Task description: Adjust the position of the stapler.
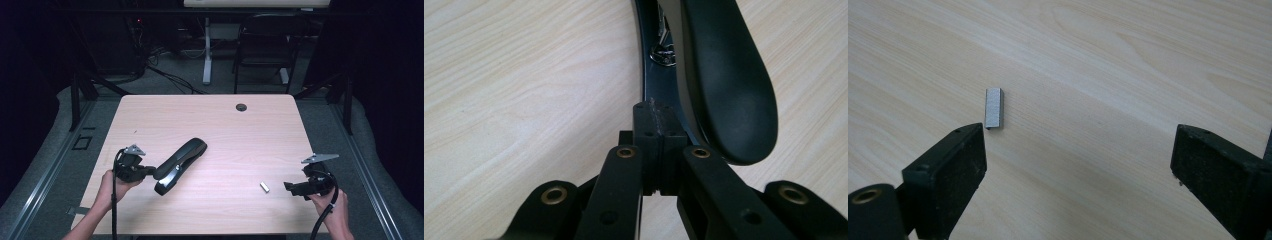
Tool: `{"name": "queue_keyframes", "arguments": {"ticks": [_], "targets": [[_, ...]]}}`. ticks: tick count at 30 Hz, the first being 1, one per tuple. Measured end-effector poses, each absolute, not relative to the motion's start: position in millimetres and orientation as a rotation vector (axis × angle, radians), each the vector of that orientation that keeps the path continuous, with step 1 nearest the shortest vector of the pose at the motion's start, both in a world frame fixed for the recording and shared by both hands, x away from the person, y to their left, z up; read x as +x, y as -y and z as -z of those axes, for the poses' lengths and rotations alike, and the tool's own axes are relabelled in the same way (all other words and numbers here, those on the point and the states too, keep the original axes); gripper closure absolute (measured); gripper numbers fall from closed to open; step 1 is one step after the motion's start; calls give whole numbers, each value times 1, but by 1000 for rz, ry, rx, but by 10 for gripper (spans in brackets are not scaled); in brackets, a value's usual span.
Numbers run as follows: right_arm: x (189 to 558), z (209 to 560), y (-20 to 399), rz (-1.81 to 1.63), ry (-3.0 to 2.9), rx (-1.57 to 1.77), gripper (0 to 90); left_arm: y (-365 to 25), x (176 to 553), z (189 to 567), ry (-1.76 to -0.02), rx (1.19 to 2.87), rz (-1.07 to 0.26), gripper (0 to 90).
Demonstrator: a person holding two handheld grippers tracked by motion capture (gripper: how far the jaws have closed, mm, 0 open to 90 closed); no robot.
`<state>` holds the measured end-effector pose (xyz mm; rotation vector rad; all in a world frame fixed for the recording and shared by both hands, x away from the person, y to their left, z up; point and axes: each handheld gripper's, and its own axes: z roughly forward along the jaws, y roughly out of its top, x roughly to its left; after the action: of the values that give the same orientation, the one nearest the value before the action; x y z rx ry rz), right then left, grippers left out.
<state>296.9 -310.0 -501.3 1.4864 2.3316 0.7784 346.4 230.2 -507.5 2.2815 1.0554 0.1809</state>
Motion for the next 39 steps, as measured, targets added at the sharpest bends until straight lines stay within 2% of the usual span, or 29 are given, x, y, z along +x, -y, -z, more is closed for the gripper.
{"name": "queue_keyframes", "arguments": {"ticks": [17, 39], "targets": [[297, 503, 308, -770, -2344, 1491, 74, -228, 344, 508, -1070, 2260, -106, 900], [297, 503, 305, -771, -2350, 1518, 85, -204, 335, 510, -1028, 2259, -52, 900]]}}
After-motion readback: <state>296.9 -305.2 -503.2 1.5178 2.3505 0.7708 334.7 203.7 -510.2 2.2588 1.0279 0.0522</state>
